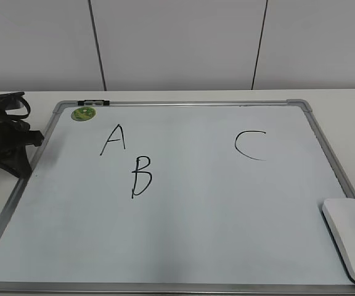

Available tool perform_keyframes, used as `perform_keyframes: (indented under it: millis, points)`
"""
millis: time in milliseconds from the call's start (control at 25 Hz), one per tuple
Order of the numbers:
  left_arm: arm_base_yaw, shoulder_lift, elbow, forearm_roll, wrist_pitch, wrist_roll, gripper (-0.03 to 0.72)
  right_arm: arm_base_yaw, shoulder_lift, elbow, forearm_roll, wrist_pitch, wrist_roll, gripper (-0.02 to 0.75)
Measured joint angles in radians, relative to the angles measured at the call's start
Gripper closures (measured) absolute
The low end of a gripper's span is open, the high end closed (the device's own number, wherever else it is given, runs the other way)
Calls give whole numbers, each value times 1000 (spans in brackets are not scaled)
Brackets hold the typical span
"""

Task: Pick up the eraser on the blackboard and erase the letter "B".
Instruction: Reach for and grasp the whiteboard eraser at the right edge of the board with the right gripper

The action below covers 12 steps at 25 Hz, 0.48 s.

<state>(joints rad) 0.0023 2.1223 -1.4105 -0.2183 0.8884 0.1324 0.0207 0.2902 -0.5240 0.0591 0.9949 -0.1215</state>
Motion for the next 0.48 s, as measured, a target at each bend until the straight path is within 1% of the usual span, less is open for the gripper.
perform_keyframes:
  millis: [120, 280, 480]
  points:
    - [0, 0, 0, 0, 2, 0, 678, 0, 46, 0, 57, -55, 0, 152]
    - [0, 0, 0, 0, 2, 0, 678, 0, 149, 0, 118, -60, -19, 151]
    - [0, 0, 0, 0, 3, 0, 678, 0, 297, -39, 142, -54, -64, 152]
